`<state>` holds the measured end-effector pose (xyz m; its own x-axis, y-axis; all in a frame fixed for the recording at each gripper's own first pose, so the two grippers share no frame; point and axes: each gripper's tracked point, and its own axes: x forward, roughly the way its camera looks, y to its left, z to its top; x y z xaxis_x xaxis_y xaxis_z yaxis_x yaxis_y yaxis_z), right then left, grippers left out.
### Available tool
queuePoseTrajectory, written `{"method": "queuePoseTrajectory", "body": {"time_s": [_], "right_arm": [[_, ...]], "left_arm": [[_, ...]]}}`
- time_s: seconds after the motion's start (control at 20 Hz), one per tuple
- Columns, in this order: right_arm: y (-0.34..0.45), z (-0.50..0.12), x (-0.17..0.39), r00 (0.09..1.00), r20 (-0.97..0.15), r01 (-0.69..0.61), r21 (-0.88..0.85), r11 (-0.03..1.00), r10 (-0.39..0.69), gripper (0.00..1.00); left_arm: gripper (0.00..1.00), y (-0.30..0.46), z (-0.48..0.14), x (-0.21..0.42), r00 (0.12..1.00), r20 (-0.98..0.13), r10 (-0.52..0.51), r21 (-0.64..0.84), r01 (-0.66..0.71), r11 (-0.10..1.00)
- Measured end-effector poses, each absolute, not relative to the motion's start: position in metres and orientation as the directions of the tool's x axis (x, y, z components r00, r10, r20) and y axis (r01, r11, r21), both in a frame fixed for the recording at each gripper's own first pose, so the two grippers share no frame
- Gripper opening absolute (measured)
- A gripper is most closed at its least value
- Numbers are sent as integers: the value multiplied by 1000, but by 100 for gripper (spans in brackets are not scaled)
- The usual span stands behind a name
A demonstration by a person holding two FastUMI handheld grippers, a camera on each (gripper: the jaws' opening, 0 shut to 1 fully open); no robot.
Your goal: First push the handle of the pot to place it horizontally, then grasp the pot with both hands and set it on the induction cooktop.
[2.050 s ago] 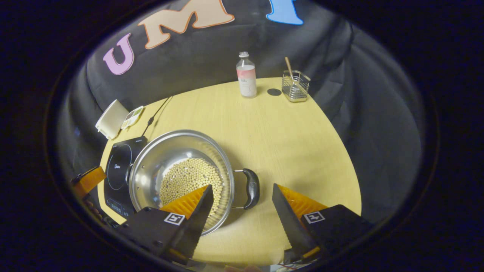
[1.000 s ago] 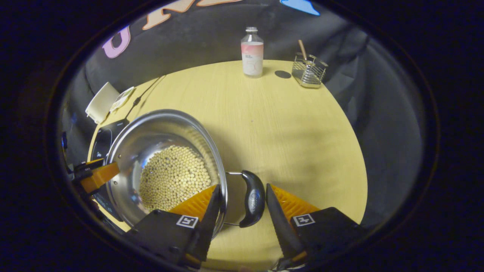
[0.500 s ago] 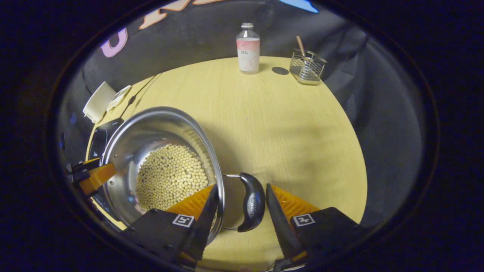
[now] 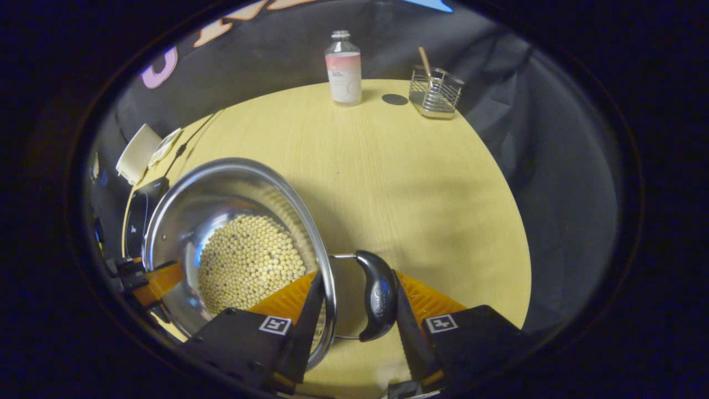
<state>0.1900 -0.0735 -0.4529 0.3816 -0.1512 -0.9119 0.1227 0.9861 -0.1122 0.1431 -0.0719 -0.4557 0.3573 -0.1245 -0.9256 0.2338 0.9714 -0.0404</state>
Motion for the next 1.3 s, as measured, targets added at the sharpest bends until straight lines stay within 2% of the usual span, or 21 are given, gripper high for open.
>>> {"method": "queuePoseTrajectory", "body": {"time_s": [0.15,0.2,0.35,0.45,0.5,0.55,0.6,0.75,0.8,0.85,0.9,1.3], "right_arm": [[-76,-452,189,378,-914,113,-112,987,-147,67],[-75,-449,189,381,-913,111,-109,988,-144,64],[-75,-450,188,383,-911,110,-117,987,-150,64],[-74,-448,188,380,-912,114,-116,987,-151,64],[-74,-448,188,374,-915,119,-115,986,-152,64],[-76,-452,189,373,-914,128,-117,985,-157,69],[-74,-450,188,371,-916,125,-111,986,-151,59],[-72,-448,194,384,-913,137,-89,987,-136,54],[-72,-444,194,387,-913,129,-87,988,-131,47],[-70,-441,189,388,-913,126,-82,989,-125,53],[-69,-442,188,382,-917,128,-72,989,-116,53],[-71,-440,192,426,-902,107,-34,994,-77,53]], "left_arm": [[83,-69,-457,147,376,-919,-116,-26,237,971],[82,-66,-454,151,386,-916,-113,-24,230,973],[79,-65,-448,171,415,-903,-112,-7,245,970],[80,-69,-454,173,380,-918,-112,-3,275,961],[77,-68,-455,171,363,-925,-110,-3,284,959],[79,-70,-453,178,378,-918,-122,-10,284,959],[77,-70,-455,177,360,-924,-127,-27,269,963],[69,-70,-453,168,306,-940,-149,-83,218,972],[67,-70,-452,164,298,-941,-161,-104,200,974],[66,-71,-447,165,311,-936,-168,-111,194,975],[63,-69,-443,163,318,-934,-162,-103,194,976],[62,-48,-391,154,403,-905,-136,-70,174,982]]}}
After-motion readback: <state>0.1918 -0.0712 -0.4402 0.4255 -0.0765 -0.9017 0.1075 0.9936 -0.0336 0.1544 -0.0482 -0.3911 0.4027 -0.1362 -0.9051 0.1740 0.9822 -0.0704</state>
